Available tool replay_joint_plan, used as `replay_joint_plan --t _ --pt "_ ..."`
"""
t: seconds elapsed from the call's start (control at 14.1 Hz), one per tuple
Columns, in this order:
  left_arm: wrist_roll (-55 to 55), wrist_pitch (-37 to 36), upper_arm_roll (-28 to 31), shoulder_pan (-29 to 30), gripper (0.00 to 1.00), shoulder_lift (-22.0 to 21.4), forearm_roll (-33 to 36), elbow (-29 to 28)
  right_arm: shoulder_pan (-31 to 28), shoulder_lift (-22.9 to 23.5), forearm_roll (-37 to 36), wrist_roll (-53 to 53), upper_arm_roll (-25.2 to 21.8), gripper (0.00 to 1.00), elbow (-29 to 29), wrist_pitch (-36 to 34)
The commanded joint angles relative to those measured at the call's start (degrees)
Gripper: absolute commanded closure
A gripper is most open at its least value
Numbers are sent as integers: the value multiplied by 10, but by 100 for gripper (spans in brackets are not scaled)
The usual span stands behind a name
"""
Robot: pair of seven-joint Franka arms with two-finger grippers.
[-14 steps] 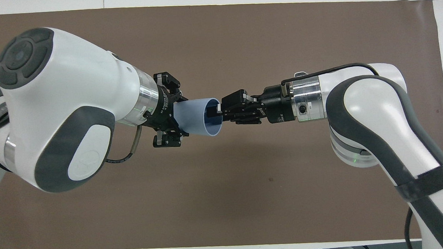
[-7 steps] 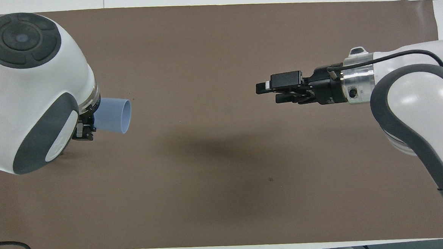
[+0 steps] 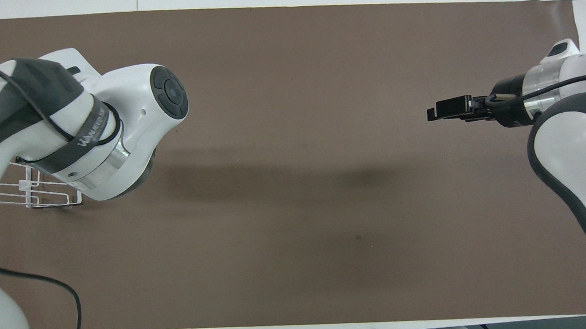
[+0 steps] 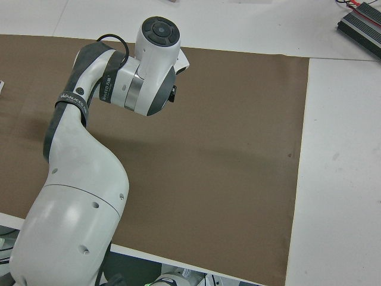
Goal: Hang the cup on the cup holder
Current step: 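Open the right gripper and pull back while the left gripper carries cup, then move the cup with the left gripper onto the wire holder's top hook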
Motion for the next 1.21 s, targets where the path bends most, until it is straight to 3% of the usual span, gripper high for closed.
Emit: replay_joint_plan --t 0.0,0.14,0.28,0.35,0.57,1.14 --pt "-27 -28 1 17 100 67 123 9 -20 -17 -95 27 7 0 77 -110" --pt "-50 -30 1 33 100 87 161 7 -49 -16 -114 69 7 0 155 -219" --pt "-63 -29 1 42 100 102 207 8 -44 -4 -237 61 15 0 213 -289" --pt "-67 -30 1 51 100 107 224 8 -42 -1 -235 55 15 0 224 -320" --pt "-108 -29 1 57 100 127 231 8 -43 -2 -206 57 12 0 218 -328" --pt "-183 -24 -1 69 100 124 226 -42 -50 -8 -199 52 12 0 207 -333"
